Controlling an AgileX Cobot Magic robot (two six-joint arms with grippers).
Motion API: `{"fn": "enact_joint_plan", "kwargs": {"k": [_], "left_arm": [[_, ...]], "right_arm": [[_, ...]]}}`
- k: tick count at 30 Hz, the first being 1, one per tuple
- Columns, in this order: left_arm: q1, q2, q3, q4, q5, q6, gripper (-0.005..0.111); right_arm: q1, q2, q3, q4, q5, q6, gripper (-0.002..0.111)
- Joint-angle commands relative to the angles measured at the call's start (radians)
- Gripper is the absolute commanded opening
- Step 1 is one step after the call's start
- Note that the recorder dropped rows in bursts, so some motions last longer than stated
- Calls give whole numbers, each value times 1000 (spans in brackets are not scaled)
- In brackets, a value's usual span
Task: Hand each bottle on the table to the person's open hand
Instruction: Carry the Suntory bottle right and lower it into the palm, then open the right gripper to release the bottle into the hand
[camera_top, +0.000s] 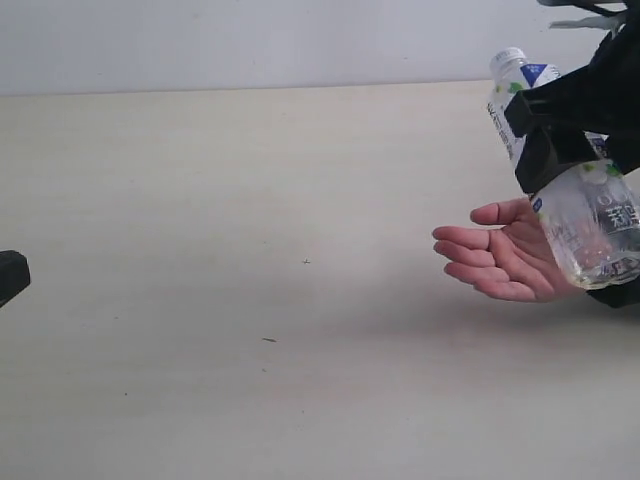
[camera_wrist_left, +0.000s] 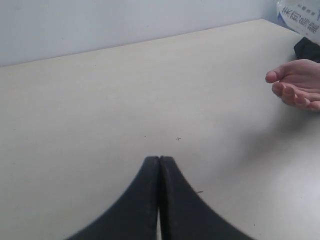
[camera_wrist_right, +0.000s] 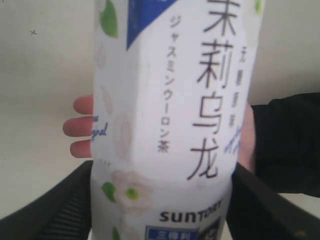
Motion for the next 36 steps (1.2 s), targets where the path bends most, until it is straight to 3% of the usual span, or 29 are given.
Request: {"fn": "enact_joint_plan", "kwargs": {"k": [1, 30, 36], "left_arm": [[3, -5, 2, -4, -12, 2, 0], [3, -5, 2, -4, -12, 2, 0], [3, -5, 2, -4, -12, 2, 0]], "right_arm": [[-2, 57, 4, 3, -34, -9, 0], [-2, 254, 4, 27, -99, -9, 0], [-2, 254, 4, 27, -97, -9, 14]]}}
